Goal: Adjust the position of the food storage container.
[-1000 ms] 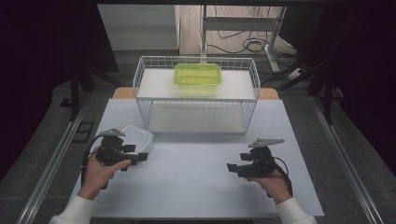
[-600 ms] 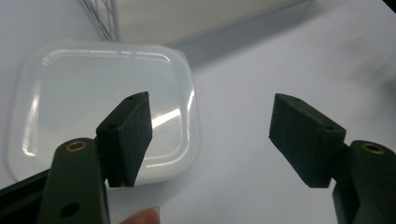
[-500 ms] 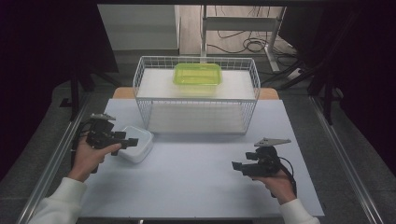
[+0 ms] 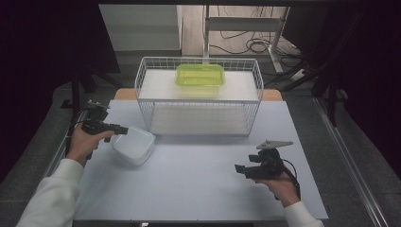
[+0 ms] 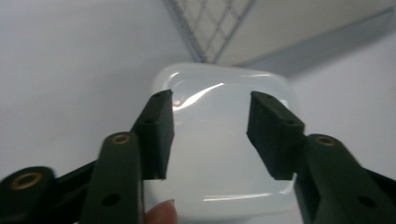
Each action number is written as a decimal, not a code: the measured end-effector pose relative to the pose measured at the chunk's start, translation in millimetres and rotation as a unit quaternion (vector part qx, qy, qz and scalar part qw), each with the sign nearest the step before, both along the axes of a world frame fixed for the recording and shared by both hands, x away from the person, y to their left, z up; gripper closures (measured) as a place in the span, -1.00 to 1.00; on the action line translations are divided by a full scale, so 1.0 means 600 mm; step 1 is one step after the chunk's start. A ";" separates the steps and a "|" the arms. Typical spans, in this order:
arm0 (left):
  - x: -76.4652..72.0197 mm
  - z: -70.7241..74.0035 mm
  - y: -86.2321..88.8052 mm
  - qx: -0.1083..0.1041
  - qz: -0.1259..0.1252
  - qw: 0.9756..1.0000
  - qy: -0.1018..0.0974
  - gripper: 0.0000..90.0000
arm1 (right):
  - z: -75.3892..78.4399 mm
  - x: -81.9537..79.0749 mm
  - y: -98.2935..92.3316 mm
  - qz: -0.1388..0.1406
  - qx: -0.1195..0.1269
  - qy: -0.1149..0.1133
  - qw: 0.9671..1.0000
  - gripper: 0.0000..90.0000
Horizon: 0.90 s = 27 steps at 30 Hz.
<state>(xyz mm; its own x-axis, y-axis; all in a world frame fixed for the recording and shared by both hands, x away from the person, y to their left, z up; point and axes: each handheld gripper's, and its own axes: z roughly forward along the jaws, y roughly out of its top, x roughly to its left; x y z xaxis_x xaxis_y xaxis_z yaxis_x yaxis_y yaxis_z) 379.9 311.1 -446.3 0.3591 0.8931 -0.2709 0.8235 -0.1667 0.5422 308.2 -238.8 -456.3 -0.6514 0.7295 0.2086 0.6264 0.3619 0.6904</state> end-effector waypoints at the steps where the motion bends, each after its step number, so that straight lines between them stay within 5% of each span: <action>1: 0.005 -0.004 0.004 0.004 0.007 1.000 0.005 0.25 | 0.000 -0.001 -0.002 -0.001 0.000 0.000 1.000 -0.46; 14: 0.036 -0.019 0.014 0.051 0.015 0.998 0.021 0.90 | -0.001 -0.003 -0.007 -0.011 -0.004 -0.002 1.000 -0.47; 22: 0.046 -0.047 0.009 0.085 0.000 0.995 0.047 1.00 | 0.000 -0.008 -0.015 -0.018 -0.007 -0.005 1.000 -0.47; 27: 0.047 -0.050 0.006 0.086 -0.006 0.995 0.053 1.00 | -0.001 -0.006 -0.017 -0.027 -0.010 -0.002 1.000 -0.48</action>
<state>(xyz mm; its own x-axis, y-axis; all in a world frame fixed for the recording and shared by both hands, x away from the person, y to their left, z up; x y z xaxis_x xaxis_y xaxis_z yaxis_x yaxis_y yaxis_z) 408.4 314.5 -476.6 0.3467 0.9255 -0.1524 0.8724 -0.2586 0.4148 304.7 -249.2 -456.8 -0.6115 0.7678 0.1909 0.6429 0.3416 0.6856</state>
